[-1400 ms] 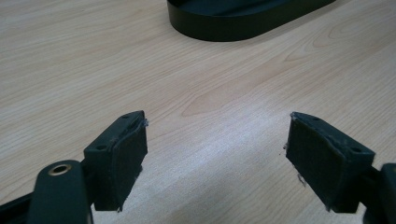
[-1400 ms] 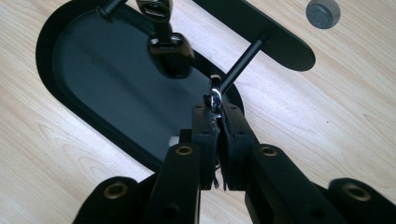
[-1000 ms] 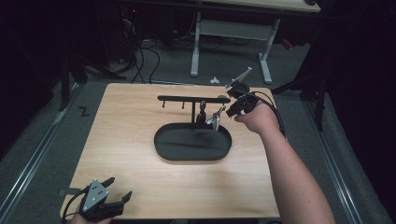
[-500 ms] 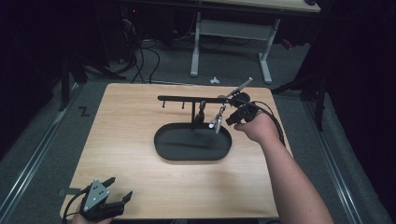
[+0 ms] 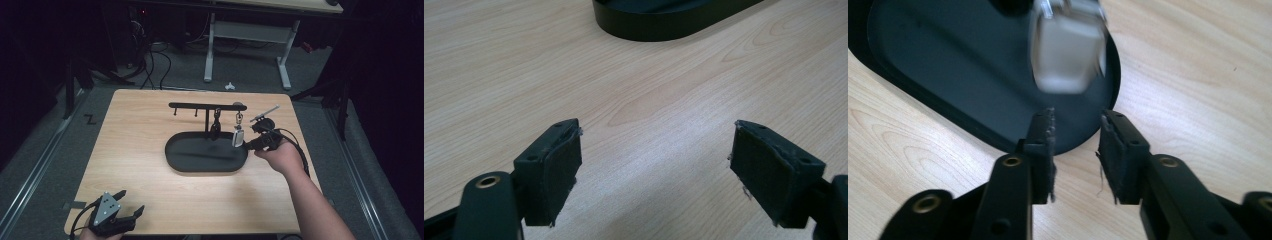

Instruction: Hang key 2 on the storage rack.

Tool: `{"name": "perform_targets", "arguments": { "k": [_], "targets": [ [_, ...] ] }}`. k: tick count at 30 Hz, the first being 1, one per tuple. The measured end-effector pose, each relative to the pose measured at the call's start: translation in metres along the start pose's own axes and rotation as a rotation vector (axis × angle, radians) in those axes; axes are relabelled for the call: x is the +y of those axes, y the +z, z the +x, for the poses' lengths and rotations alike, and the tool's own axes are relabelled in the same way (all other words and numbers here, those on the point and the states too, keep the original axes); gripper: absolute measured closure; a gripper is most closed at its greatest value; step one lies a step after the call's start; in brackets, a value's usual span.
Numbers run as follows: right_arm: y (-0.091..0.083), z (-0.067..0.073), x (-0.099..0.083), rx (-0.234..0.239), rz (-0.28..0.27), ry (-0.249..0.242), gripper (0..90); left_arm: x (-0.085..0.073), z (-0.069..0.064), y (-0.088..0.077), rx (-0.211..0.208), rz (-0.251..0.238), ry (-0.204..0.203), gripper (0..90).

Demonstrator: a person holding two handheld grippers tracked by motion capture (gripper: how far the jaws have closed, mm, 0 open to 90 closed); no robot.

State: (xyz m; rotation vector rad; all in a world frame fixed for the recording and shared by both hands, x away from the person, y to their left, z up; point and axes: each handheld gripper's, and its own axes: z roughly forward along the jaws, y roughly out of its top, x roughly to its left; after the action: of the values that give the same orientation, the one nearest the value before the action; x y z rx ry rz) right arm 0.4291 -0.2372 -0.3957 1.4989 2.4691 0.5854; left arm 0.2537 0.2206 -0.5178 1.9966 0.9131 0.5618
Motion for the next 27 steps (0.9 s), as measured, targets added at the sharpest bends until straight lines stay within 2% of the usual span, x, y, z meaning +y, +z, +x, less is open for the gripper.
{"name": "perform_targets", "arguments": {
  "k": [1,2,3,4,6,8,9,10,11,12,13,14,15,16,17,19,20,21,23,24,25,26,27],
  "targets": [
    [0.003,0.0,-0.009,-0.015,-0.006,0.001,62.7,0.0,0.0,0.001,-0.002,0.003,0.004,20.9],
    [0.003,0.0,-0.009,-0.015,-0.006,0.001,62.7,0.0,0.0,0.001,-0.002,0.003,0.004,20.9],
    [0.006,-0.001,-0.02,0.001,-0.041,0.015,61.9,0.0,-0.001,0.001,-0.002,0.004,0.003,20.9],
    [0.006,-0.001,-0.02,0.001,-0.041,0.015,61.9,0.0,-0.001,0.001,-0.002,0.004,0.003,20.9],
    [0.01,-0.002,-0.032,-0.001,-0.064,0.033,60.9,0.0,-0.001,0.002,-0.004,0.007,0.004,20.9],
    [0.013,-0.002,-0.043,-0.02,-0.083,0.043,59.6,0.0,-0.001,0.002,-0.005,0.013,0.006,20.9],
    [0.017,-0.002,-0.056,-0.03,-0.112,0.044,59.0,0.0,-0.001,0.003,-0.004,0.014,0.004,20.9],
    [0.017,-0.002,-0.056,-0.03,-0.112,0.044,59.0,0.0,-0.001,0.003,-0.004,0.014,0.004,20.9],
    [0.019,-0.002,-0.068,-0.033,-0.144,0.051,56.9,0.0,-0.001,0.004,-0.005,0.016,0.002,20.8],
    [0.019,-0.002,-0.068,-0.033,-0.144,0.051,56.9,0.0,-0.001,0.004,-0.005,0.016,0.002,20.9],
    [0.019,0.0,-0.081,-0.019,-0.184,0.069,53.9,0.0,-0.001,0.004,-0.006,0.017,0.004,20.9],
    [0.019,0.0,-0.081,-0.019,-0.184,0.069,53.9,0.0,-0.001,0.004,-0.006,0.017,0.004,20.8],
    [0.018,0.003,-0.095,-0.019,-0.225,0.076,52.7,0.0,-0.001,0.005,-0.007,0.019,0.003,20.8],
    [0.018,0.003,-0.095,-0.019,-0.225,0.076,52.7,0.0,-0.001,0.005,-0.006,0.019,0.003,20.8],
    [0.017,0.006,-0.108,-0.016,-0.27,0.082,51.5,0.0,0.0,0.006,-0.008,0.021,0.001,20.8],
    [0.017,0.008,-0.123,-0.015,-0.305,0.09,50.4,0.0,0.0,0.007,-0.008,0.022,0.001,20.8],
    [0.017,0.008,-0.123,-0.015,-0.305,0.09,50.4,0.0,0.0,0.007,-0.007,0.021,-0.001,20.8],
    [0.02,0.01,-0.138,-0.025,-0.333,0.1,48.7,0.0,0.0,0.009,-0.009,0.023,-0.001,20.8],
    [0.022,0.012,-0.157,-0.043,-0.371,0.111,47.1,0.0,0.0,0.01,-0.01,0.023,-0.005,20.8],
    [0.022,0.012,-0.157,-0.043,-0.371,0.111,47.1,0.0,0.0,0.01,-0.01,0.023,-0.005,20.8],
    [0.025,0.012,-0.184,-0.074,-0.455,0.158,49.3,0.001,-0.001,0.012,-0.011,0.03,-0.008,20.8],
    [0.025,0.012,-0.184,-0.074,-0.455,0.158,49.3,0.001,-0.001,0.012,-0.011,0.03,-0.008,20.8],
    [0.032,0.01,-0.196,-0.036,-0.413,0.148,45.3,0.001,-0.001,0.012,-0.011,0.028,-0.009,20.8]
  ]
}}
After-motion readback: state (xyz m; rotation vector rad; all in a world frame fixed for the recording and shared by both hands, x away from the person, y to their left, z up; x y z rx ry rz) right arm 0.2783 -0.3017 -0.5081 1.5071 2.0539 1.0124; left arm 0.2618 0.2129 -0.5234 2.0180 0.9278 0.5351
